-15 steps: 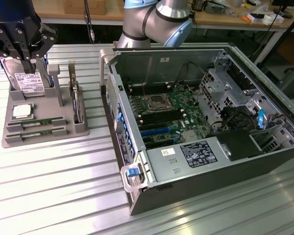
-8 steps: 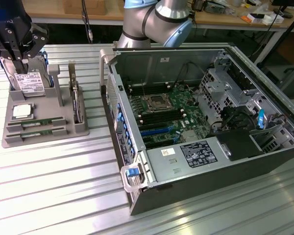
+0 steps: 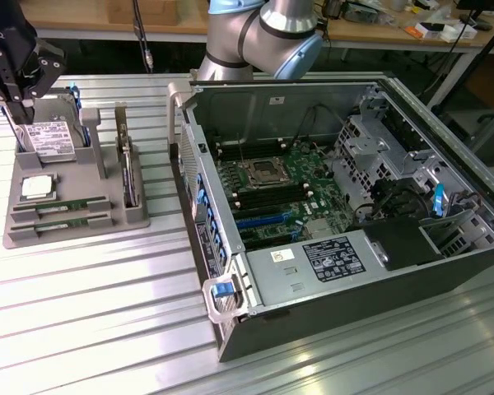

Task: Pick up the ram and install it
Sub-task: 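Reach for the ram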

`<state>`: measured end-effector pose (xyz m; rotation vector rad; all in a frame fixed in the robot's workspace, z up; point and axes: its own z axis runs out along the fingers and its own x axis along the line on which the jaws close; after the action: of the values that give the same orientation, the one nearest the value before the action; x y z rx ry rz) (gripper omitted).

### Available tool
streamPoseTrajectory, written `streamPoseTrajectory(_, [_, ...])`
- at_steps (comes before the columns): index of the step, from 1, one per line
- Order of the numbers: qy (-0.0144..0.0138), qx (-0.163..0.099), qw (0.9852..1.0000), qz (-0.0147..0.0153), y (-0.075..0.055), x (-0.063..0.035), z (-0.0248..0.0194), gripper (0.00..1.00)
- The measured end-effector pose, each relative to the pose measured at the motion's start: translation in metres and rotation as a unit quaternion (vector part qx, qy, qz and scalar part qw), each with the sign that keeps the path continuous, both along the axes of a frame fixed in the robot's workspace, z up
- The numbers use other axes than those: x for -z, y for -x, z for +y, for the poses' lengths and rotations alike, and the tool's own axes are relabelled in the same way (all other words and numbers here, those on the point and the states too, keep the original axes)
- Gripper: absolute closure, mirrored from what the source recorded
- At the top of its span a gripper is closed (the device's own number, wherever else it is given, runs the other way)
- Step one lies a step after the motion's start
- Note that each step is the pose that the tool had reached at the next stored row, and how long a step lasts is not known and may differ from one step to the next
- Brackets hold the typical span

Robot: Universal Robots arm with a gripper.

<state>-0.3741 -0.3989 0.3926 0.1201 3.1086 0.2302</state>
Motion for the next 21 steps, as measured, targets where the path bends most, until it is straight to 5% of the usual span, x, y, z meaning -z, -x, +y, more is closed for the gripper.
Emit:
streamPoseTrajectory(16, [-0.0046,0.0,1.0,0.0,0.023,0.0,0.0,0.9])
streamPoseTrajectory(21, [-0.0032,0.0,1.0,0.0002,0.02,0.0002,0.0,0.9])
